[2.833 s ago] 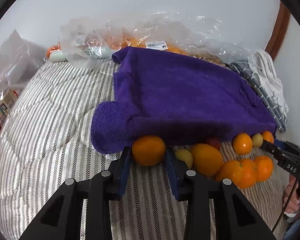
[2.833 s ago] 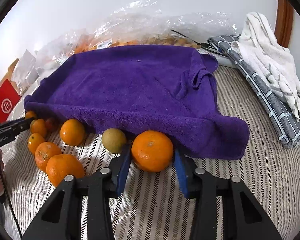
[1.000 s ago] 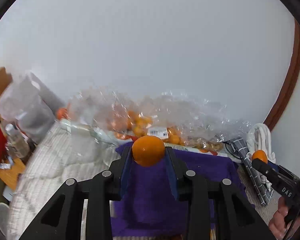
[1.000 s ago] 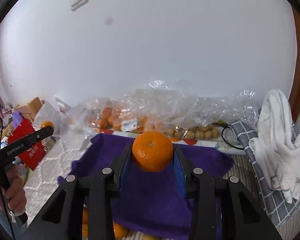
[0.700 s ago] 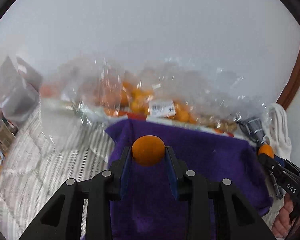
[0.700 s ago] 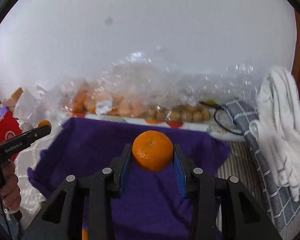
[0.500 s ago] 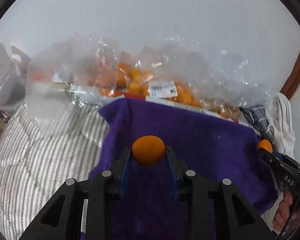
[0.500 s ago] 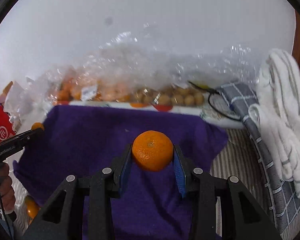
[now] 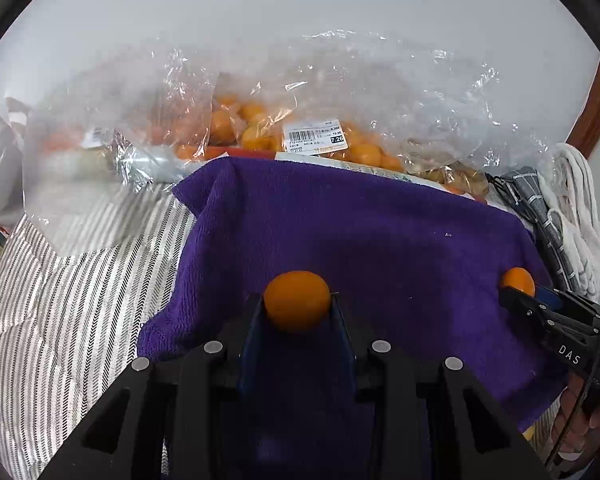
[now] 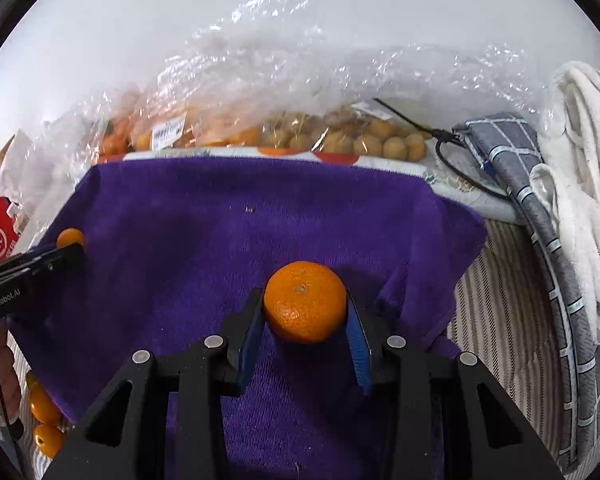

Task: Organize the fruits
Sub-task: 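Lower the orange onto the towel and open the right gripper, then move the right gripper to the green-yellow citrus and close on it, then lift the green-yellow citrus with the right gripper and carry it over the towel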

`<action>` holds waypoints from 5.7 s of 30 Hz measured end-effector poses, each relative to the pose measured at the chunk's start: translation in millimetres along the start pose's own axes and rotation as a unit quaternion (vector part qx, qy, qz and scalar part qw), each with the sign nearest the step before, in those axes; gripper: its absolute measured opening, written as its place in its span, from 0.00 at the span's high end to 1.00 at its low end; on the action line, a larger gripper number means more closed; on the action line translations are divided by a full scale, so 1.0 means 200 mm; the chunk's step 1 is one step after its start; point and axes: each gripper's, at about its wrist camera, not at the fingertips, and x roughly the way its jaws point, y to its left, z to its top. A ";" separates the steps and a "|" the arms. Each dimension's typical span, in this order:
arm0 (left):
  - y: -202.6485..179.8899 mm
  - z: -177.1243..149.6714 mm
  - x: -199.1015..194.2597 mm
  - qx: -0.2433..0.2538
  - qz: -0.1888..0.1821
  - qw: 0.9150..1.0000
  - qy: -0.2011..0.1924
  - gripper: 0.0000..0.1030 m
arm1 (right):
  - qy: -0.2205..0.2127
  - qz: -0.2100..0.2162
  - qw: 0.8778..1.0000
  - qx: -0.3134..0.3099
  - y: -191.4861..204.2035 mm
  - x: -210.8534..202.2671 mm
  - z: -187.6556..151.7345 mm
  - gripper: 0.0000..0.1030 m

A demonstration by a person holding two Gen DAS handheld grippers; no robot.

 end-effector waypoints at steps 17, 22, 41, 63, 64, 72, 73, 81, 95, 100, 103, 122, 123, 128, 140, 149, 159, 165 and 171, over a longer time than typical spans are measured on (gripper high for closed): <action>-0.02 -0.01 -0.09 0.013 -0.007 0.999 -0.050 0.49 | -0.047 -0.006 0.999 -0.010 0.09 -0.19 -0.01 0.35; -0.04 -0.02 -0.21 0.015 -0.009 0.995 -0.098 0.49 | -0.073 0.001 0.997 0.018 0.10 -0.35 -0.05 0.35; 0.14 -0.50 -0.61 0.026 -0.044 0.995 -0.085 0.49 | -0.079 0.006 0.997 0.016 0.16 -0.70 -0.55 0.35; 0.31 -0.65 -0.60 -0.021 -0.049 0.998 -0.046 0.53 | 0.006 0.048 0.999 0.011 0.24 -0.36 -0.53 0.55; 0.31 -0.64 -0.59 -0.020 -0.049 0.998 -0.041 0.53 | 0.005 0.054 0.998 0.017 0.24 -0.35 -0.53 0.56; 0.29 -0.64 -0.55 -0.014 -0.055 0.998 -0.018 0.57 | -0.011 0.067 0.997 0.028 0.22 -0.34 -0.54 0.72; 0.29 -0.64 -0.54 -0.013 -0.053 0.998 -0.013 0.57 | -0.010 0.067 0.997 0.027 0.22 -0.34 -0.54 0.73; 0.33 -0.64 -0.53 -0.030 -0.076 0.997 -0.002 0.58 | -0.021 0.025 0.999 0.029 0.14 -0.41 -0.60 0.73; 0.02 -0.56 -0.43 0.082 -0.058 0.995 0.027 0.61 | -0.018 0.019 0.998 0.065 0.05 -0.40 -0.59 0.73; 0.03 -0.56 -0.41 0.078 -0.054 0.995 0.008 0.66 | -0.018 0.019 0.997 0.067 0.05 -0.40 -0.59 0.73; 0.04 -0.54 -0.40 0.066 -0.074 0.995 0.007 0.75 | -0.020 0.014 0.998 0.060 0.05 -0.40 -0.59 0.73; 0.16 -0.55 -0.42 -0.002 -0.072 0.997 -0.021 0.78 | -0.014 -0.009 0.999 0.031 0.09 -0.38 -0.59 0.72; 0.16 -0.55 -0.42 -0.005 -0.073 0.997 -0.019 0.78 | -0.016 -0.009 0.999 0.031 0.09 -0.38 -0.59 0.72; 0.16 -0.56 -0.44 -0.001 -0.081 0.996 -0.030 0.78 | -0.022 0.020 0.998 0.058 0.04 -0.39 -0.60 0.72; 0.13 -0.57 -0.58 0.023 -0.099 0.991 -0.092 0.78 | -0.059 0.019 0.998 -0.006 0.14 -0.50 -0.60 0.73; 0.07 -0.37 -0.83 0.028 -0.058 0.988 -0.142 0.78 | -0.124 0.011 0.992 0.005 0.14 -0.76 -0.44 0.73; -0.07 -0.09 -0.68 0.027 -0.016 0.984 -0.175 0.78 | -0.138 0.002 0.990 0.036 0.06 -0.66 -0.12 0.73; -0.08 -0.09 -0.40 0.022 0.003 0.990 -0.138 0.78 | -0.108 0.002 0.993 0.042 0.01 -0.44 -0.18 0.73; -0.05 -0.14 -0.27 0.018 -0.008 0.994 -0.106 0.78 | -0.095 0.003 0.994 0.056 -0.04 -0.37 -0.20 0.73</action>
